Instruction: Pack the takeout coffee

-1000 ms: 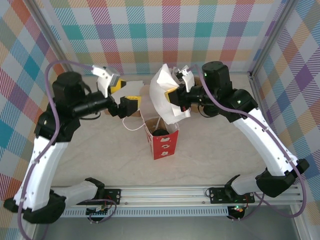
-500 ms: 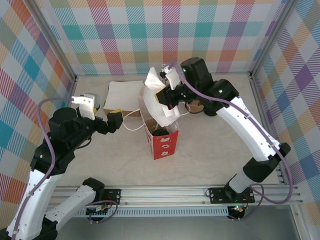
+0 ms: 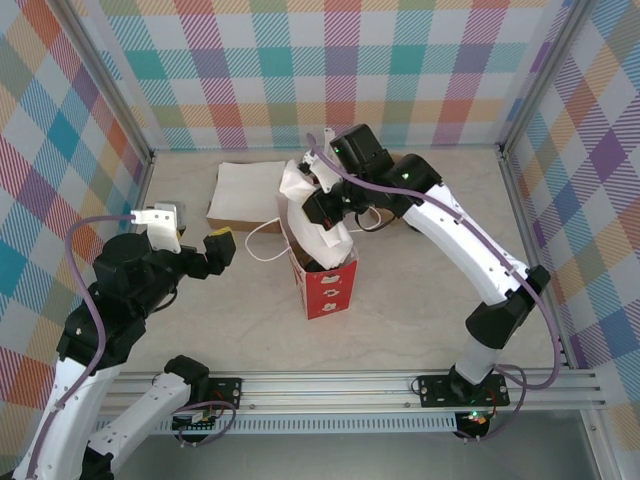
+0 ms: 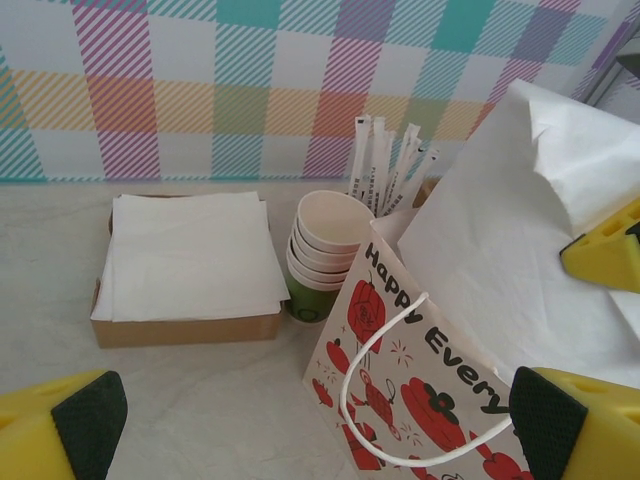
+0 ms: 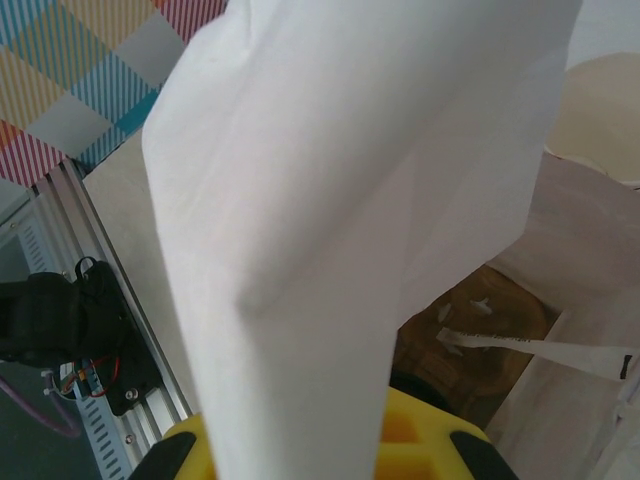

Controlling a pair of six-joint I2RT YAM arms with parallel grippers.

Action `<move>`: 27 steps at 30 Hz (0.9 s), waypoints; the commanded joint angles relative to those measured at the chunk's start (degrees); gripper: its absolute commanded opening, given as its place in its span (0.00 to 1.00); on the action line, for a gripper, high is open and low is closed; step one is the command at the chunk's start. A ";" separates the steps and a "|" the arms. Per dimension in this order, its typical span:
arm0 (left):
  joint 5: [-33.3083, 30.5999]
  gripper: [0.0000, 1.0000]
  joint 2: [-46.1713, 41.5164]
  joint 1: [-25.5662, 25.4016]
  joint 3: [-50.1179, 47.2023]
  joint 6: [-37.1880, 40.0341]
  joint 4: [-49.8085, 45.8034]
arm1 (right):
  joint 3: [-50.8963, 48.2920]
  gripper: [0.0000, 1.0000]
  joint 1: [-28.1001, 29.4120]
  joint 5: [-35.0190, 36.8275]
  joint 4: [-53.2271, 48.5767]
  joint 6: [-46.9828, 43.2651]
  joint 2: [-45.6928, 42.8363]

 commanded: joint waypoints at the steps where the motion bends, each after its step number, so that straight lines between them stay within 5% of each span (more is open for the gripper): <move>1: -0.64 1.00 0.04 -0.71 -0.87 -0.72 0.27 | 1.74 0.00 0.68 0.46 -1.07 -0.53 1.82; 27: -0.38 1.00 0.12 -0.69 -1.38 -1.21 0.89 | -4.00 0.00 1.66 4.95 -4.08 7.81 9.18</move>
